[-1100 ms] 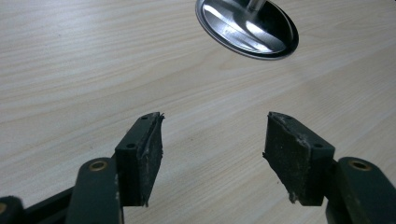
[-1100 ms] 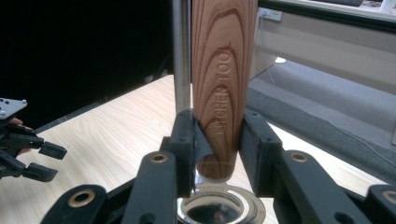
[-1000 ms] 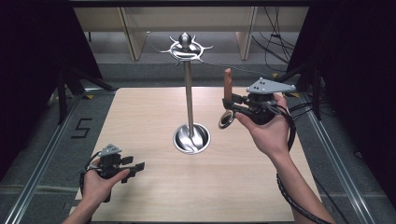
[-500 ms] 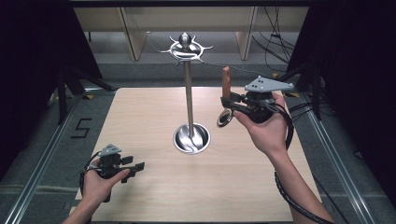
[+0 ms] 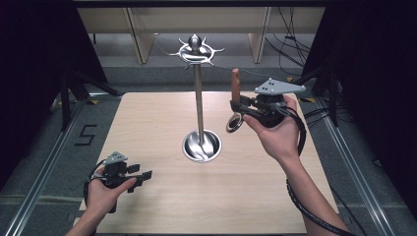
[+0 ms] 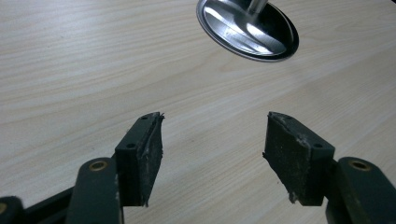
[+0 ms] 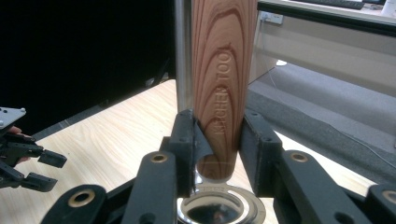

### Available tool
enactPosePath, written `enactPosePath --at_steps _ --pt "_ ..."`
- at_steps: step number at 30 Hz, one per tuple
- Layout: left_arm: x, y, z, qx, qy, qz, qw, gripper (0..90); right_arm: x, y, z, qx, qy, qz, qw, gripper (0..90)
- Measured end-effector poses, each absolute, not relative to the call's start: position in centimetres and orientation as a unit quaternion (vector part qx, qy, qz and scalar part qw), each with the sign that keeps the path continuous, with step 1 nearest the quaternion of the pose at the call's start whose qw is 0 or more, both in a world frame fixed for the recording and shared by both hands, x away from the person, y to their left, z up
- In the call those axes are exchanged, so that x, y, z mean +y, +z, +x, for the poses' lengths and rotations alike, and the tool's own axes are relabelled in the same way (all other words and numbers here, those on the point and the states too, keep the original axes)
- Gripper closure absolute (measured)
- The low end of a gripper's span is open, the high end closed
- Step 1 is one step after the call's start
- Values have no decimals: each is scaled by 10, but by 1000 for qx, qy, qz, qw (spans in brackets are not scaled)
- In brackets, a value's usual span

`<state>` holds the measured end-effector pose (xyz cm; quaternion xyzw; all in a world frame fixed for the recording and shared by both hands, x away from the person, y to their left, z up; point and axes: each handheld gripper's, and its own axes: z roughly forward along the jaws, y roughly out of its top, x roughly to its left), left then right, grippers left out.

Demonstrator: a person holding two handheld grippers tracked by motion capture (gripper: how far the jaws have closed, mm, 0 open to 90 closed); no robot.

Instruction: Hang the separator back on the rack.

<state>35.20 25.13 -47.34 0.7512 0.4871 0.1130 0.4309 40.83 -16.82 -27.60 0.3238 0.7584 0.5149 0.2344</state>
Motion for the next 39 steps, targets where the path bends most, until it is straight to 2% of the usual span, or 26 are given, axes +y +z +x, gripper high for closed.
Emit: enactPosePath --at_steps 28,39 --pt "253 -473 352 486 114 755 426 363 -154 -270 409 754 520 325 238 689" --pt "252 -473 353 488 114 749 432 363 -150 -267 409 755 522 328 223 689"
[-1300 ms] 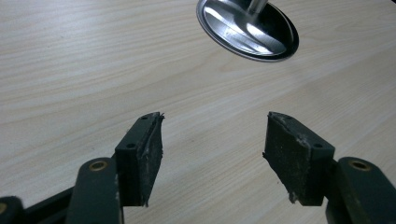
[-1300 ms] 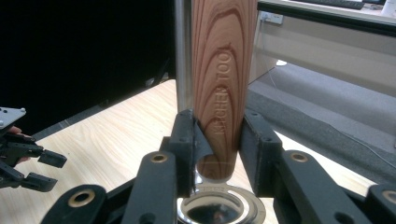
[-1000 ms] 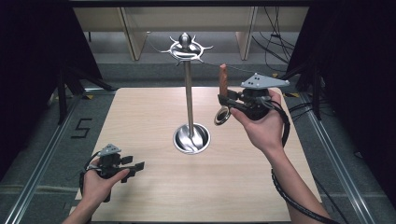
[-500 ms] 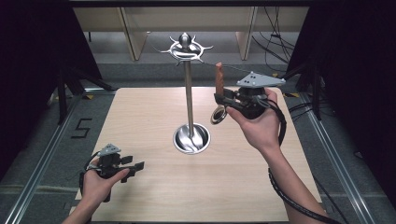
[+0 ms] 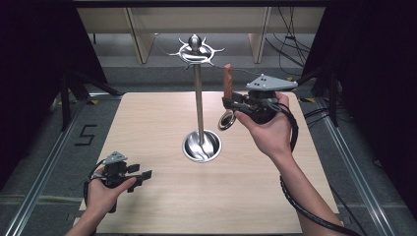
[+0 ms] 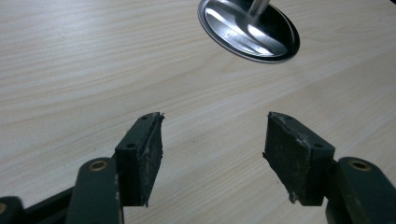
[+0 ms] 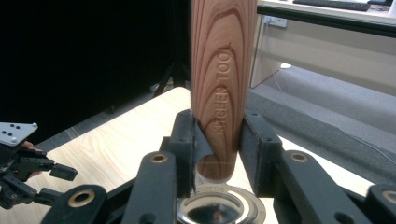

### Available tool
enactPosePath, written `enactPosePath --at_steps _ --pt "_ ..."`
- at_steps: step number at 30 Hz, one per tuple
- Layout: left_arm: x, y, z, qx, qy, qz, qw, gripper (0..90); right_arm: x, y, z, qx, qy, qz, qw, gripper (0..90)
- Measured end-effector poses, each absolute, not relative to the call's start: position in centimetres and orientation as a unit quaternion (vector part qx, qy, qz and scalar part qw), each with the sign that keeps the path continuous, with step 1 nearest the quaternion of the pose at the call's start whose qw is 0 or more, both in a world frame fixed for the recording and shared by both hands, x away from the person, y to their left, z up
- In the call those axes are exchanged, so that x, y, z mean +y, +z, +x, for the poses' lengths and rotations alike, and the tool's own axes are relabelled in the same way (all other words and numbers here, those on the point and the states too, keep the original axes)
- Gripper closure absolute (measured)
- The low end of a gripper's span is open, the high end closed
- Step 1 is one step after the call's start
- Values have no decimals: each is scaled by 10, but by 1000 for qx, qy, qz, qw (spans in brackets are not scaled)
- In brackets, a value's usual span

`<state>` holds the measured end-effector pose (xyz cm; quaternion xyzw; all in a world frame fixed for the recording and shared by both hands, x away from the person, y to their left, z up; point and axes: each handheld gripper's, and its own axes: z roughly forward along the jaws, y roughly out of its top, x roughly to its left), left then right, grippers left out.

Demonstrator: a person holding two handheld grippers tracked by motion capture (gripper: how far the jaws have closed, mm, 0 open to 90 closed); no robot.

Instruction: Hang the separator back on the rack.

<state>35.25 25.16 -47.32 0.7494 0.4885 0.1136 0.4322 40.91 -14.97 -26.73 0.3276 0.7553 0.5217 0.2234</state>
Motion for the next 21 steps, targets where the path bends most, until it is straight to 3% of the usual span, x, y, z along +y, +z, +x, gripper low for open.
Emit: enactPosePath --at_steps 21 --pt "254 -472 353 485 114 755 427 363 -142 -264 411 747 527 338 224 688"
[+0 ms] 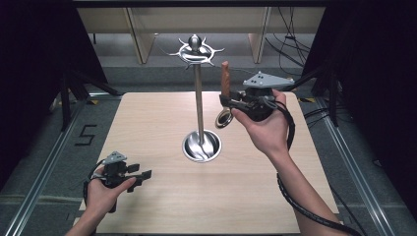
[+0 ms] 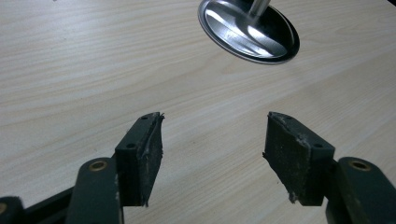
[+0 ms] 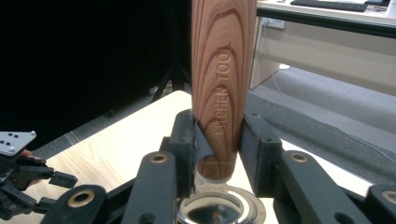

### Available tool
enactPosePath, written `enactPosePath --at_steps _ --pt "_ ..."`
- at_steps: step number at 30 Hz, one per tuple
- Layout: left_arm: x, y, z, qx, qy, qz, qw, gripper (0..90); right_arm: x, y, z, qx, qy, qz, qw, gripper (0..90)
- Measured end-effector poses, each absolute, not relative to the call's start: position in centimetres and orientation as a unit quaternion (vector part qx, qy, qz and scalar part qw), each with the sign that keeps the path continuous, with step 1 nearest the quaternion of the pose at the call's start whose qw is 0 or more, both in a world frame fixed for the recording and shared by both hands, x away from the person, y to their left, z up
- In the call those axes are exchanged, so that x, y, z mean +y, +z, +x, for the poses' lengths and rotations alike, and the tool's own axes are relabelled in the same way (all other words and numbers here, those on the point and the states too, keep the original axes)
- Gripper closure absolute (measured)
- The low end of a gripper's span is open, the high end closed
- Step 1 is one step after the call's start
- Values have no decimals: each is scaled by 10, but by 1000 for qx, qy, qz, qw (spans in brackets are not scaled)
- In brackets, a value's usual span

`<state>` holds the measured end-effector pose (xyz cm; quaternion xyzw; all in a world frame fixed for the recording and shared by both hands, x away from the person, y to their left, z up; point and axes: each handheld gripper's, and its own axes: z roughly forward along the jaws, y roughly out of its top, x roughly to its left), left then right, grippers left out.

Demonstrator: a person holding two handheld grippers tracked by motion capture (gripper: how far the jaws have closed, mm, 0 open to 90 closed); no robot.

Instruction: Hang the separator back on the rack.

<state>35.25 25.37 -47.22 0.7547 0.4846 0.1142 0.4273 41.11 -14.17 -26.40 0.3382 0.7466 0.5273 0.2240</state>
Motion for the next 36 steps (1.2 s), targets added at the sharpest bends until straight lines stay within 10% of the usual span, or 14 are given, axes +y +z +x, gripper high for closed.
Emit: enactPosePath --at_steps 36 --pt "253 -473 352 484 115 748 439 363 -123 -257 424 758 518 334 212 688"
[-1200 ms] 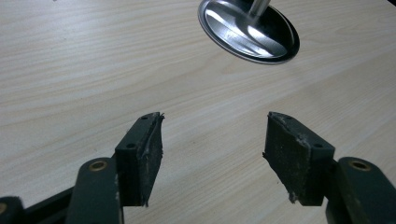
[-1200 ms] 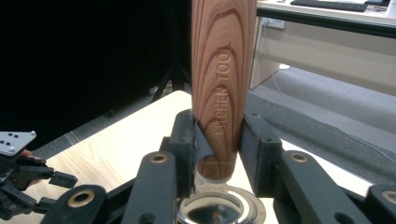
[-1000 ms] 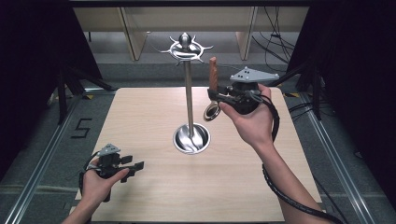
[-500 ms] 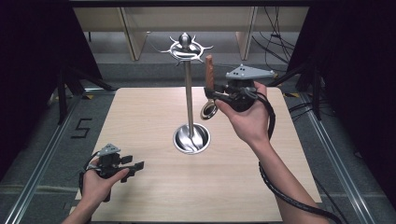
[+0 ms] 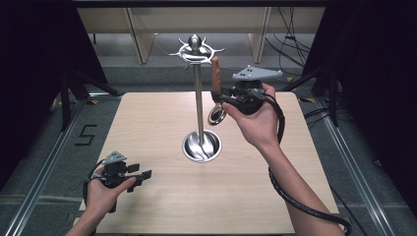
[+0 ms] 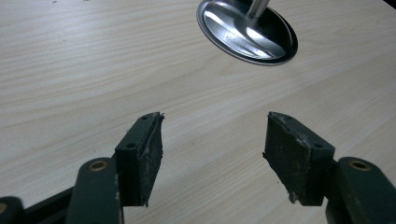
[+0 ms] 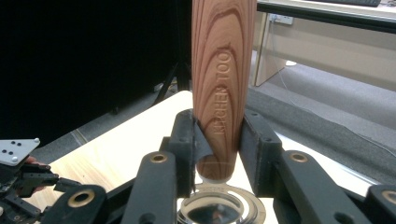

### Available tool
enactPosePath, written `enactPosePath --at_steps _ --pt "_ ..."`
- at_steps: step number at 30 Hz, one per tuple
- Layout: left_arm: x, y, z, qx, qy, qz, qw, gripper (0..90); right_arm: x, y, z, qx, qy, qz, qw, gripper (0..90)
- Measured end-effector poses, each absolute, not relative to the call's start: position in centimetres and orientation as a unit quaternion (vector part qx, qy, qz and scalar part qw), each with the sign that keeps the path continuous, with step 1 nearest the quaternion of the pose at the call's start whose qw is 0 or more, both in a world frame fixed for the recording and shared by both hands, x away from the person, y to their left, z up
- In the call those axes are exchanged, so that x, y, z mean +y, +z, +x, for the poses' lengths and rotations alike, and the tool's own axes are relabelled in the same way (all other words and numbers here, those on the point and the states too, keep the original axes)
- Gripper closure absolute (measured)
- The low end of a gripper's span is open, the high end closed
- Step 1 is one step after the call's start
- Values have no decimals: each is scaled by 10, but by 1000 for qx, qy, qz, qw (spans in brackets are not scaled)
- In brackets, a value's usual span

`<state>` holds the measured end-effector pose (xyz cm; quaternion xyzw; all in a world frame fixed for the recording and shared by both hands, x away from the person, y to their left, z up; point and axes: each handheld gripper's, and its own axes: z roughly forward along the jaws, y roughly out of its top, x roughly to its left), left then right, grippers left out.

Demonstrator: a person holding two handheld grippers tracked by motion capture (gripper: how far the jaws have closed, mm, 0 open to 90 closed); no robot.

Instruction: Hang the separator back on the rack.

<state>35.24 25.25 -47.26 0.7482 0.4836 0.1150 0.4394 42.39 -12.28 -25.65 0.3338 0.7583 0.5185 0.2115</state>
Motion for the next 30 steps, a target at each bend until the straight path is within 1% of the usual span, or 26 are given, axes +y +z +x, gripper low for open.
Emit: enactPosePath --at_steps 3,4,10,13,26,28,30 --pt "254 -472 353 479 115 754 434 363 -122 -257 425 757 518 339 208 688" --pt "252 -473 353 483 115 749 439 363 -121 -258 427 760 516 333 211 689" --pt "252 -473 352 484 115 748 440 363 -117 -258 429 760 513 343 202 688" --pt "252 -472 352 483 115 748 440 363 -113 -259 433 763 511 334 213 688" --pt "252 -472 352 483 115 748 440 363 -109 -264 436 766 507 335 209 685" --pt "252 -472 352 482 115 749 440 363 -109 -266 435 761 510 338 214 683" --pt "252 -472 352 483 114 748 440 363 -111 -265 434 762 516 329 213 622"
